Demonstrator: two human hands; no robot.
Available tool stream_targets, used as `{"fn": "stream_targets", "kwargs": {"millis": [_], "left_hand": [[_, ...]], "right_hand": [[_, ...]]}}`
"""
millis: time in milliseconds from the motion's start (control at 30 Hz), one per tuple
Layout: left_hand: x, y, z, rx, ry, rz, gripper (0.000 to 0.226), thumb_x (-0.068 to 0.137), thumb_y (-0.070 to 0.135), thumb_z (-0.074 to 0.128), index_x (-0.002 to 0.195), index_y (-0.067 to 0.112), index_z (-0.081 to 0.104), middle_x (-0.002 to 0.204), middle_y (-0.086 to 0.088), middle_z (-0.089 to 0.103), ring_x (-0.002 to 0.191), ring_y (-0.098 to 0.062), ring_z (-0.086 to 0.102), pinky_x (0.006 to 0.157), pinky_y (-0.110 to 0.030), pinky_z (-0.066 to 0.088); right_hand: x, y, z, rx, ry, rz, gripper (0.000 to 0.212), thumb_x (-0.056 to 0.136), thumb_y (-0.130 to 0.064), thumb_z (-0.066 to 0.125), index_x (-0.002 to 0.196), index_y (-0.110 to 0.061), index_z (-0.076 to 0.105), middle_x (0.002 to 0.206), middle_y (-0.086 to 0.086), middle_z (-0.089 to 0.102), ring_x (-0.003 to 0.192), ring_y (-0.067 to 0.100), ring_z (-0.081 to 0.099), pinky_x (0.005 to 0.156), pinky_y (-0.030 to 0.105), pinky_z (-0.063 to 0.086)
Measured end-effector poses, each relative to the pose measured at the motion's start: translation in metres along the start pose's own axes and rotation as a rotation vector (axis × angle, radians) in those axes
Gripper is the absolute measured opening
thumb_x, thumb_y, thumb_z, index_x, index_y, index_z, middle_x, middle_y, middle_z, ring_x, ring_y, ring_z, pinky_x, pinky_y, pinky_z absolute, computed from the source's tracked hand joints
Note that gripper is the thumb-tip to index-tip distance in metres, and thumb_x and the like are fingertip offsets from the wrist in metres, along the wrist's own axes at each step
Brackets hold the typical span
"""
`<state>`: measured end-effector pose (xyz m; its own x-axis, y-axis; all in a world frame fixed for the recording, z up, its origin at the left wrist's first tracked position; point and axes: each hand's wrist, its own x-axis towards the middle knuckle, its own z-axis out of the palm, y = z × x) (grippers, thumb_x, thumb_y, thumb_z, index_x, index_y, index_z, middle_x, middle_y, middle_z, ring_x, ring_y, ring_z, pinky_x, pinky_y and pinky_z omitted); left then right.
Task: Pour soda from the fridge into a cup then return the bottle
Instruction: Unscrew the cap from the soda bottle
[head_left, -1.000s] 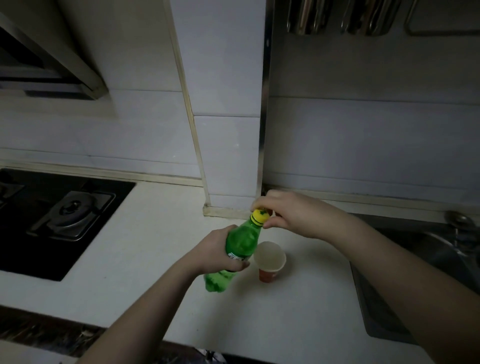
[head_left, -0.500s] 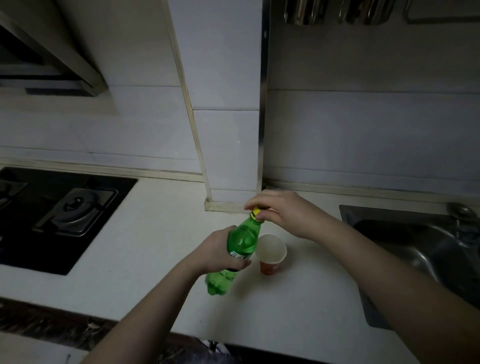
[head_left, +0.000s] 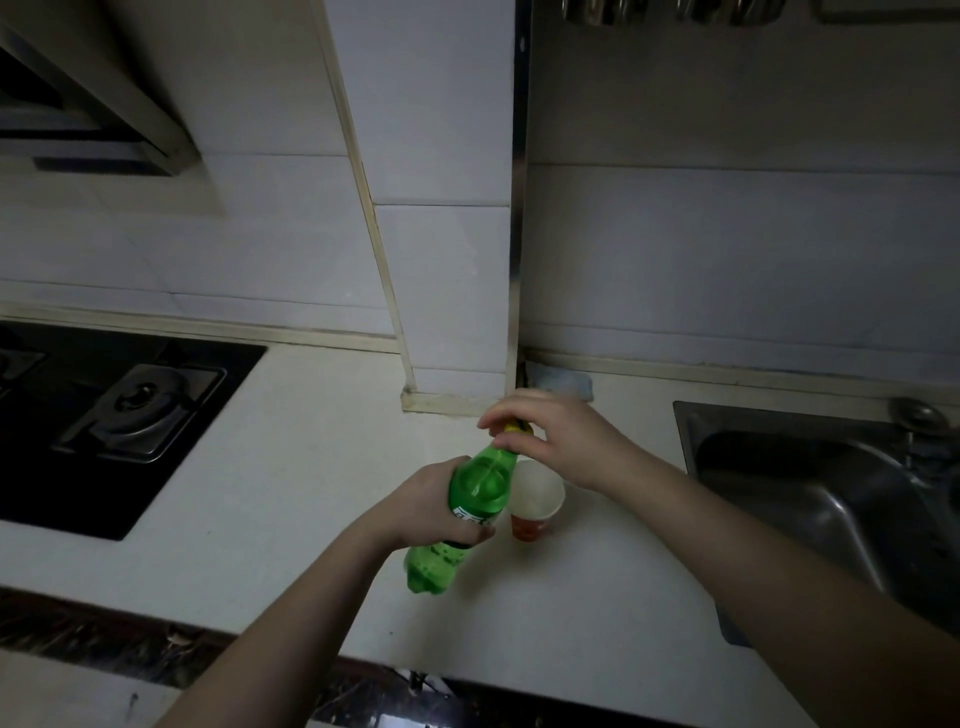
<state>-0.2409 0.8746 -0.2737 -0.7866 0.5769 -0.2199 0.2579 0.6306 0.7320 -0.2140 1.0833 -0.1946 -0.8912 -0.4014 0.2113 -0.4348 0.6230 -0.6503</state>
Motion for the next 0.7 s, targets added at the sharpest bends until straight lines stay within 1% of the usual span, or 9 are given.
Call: {"fn": "stream_targets", "kwargs": {"millis": [67, 133, 233, 300, 400, 500, 567, 633, 700], "left_hand": [[0.0, -0.002, 0.001, -0.004, 0.002, -0.002, 0.049, 0.058, 0.041, 0.082, 0.1, 0.031, 0.059, 0.089, 0.01, 0.068, 0.081, -0.007, 0.065, 0.075, -0.036, 0.057], [0.001, -0.005, 0.001, 0.007, 0.005, -0.009, 0.049, 0.058, 0.041, 0.082, 0.101, 0.031, 0.059, 0.089, 0.01, 0.069, 0.081, -0.006, 0.065, 0.074, -0.036, 0.057], [0.003, -0.009, 0.001, 0.038, -0.004, -0.015, 0.05, 0.058, 0.042, 0.082, 0.101, 0.031, 0.059, 0.089, 0.012, 0.068, 0.08, -0.004, 0.064, 0.074, -0.034, 0.056], [0.004, -0.01, 0.0, 0.067, -0.009, -0.013, 0.049, 0.058, 0.042, 0.083, 0.1, 0.031, 0.058, 0.089, 0.013, 0.067, 0.08, -0.004, 0.063, 0.073, -0.031, 0.056], [0.005, -0.014, 0.0, 0.079, -0.006, -0.021, 0.047, 0.059, 0.04, 0.084, 0.098, 0.03, 0.058, 0.087, 0.012, 0.067, 0.078, -0.003, 0.063, 0.069, -0.026, 0.054], [0.007, -0.017, 0.001, 0.091, 0.001, -0.044, 0.048, 0.059, 0.041, 0.084, 0.099, 0.029, 0.058, 0.088, 0.012, 0.066, 0.078, -0.002, 0.062, 0.066, -0.022, 0.051], [0.008, -0.019, 0.002, 0.096, 0.006, -0.061, 0.047, 0.06, 0.039, 0.084, 0.098, 0.029, 0.058, 0.087, 0.013, 0.065, 0.077, -0.001, 0.061, 0.063, -0.017, 0.047], [0.009, -0.022, 0.004, 0.108, 0.005, -0.084, 0.048, 0.061, 0.038, 0.083, 0.1, 0.027, 0.057, 0.087, 0.013, 0.065, 0.076, 0.0, 0.061, 0.061, -0.016, 0.045], [0.012, -0.026, 0.007, 0.145, -0.003, -0.105, 0.049, 0.061, 0.037, 0.082, 0.101, 0.025, 0.057, 0.088, 0.012, 0.065, 0.077, -0.001, 0.06, 0.06, -0.017, 0.045]], "right_hand": [[0.002, 0.002, 0.002, 0.012, 0.022, 0.036, 0.033, 0.087, -0.027, 0.068, 0.119, -0.026, 0.062, 0.11, -0.014, 0.058, 0.1, -0.004, 0.051, 0.087, 0.013, 0.041], [0.004, 0.006, -0.002, -0.035, 0.025, 0.126, 0.045, 0.08, -0.039, 0.073, 0.121, -0.026, 0.059, 0.109, -0.017, 0.052, 0.098, -0.002, 0.05, 0.087, 0.017, 0.042], [0.006, 0.009, -0.007, -0.206, -0.053, 0.238, 0.046, 0.073, -0.054, 0.073, 0.109, -0.025, 0.065, 0.089, -0.013, 0.057, 0.082, 0.006, 0.057, 0.072, 0.026, 0.046], [0.007, 0.01, -0.007, -0.231, -0.122, 0.222, 0.041, 0.075, -0.05, 0.073, 0.107, -0.026, 0.066, 0.085, -0.01, 0.058, 0.077, 0.008, 0.057, 0.069, 0.027, 0.046], [0.008, 0.018, -0.011, -0.145, -0.126, 0.153, 0.034, 0.078, -0.033, 0.076, 0.11, -0.028, 0.066, 0.097, -0.007, 0.06, 0.085, 0.009, 0.057, 0.078, 0.025, 0.048], [0.004, 0.027, -0.017, -0.051, -0.072, 0.18, 0.032, 0.081, -0.025, 0.075, 0.111, -0.03, 0.065, 0.106, -0.009, 0.062, 0.093, 0.005, 0.058, 0.081, 0.014, 0.045], [-0.002, 0.035, -0.016, -0.008, -0.027, 0.213, 0.032, 0.081, -0.022, 0.074, 0.111, -0.028, 0.065, 0.108, -0.01, 0.063, 0.095, 0.004, 0.06, 0.083, 0.012, 0.045], [-0.012, 0.044, -0.01, 0.068, 0.031, 0.257, 0.031, 0.081, -0.017, 0.074, 0.11, -0.027, 0.066, 0.108, -0.01, 0.064, 0.097, 0.004, 0.061, 0.086, 0.012, 0.047], [-0.022, 0.056, -0.002, 0.138, 0.104, 0.33, 0.029, 0.079, -0.019, 0.076, 0.102, -0.034, 0.066, 0.104, -0.011, 0.066, 0.094, 0.005, 0.062, 0.084, 0.019, 0.05]]}}
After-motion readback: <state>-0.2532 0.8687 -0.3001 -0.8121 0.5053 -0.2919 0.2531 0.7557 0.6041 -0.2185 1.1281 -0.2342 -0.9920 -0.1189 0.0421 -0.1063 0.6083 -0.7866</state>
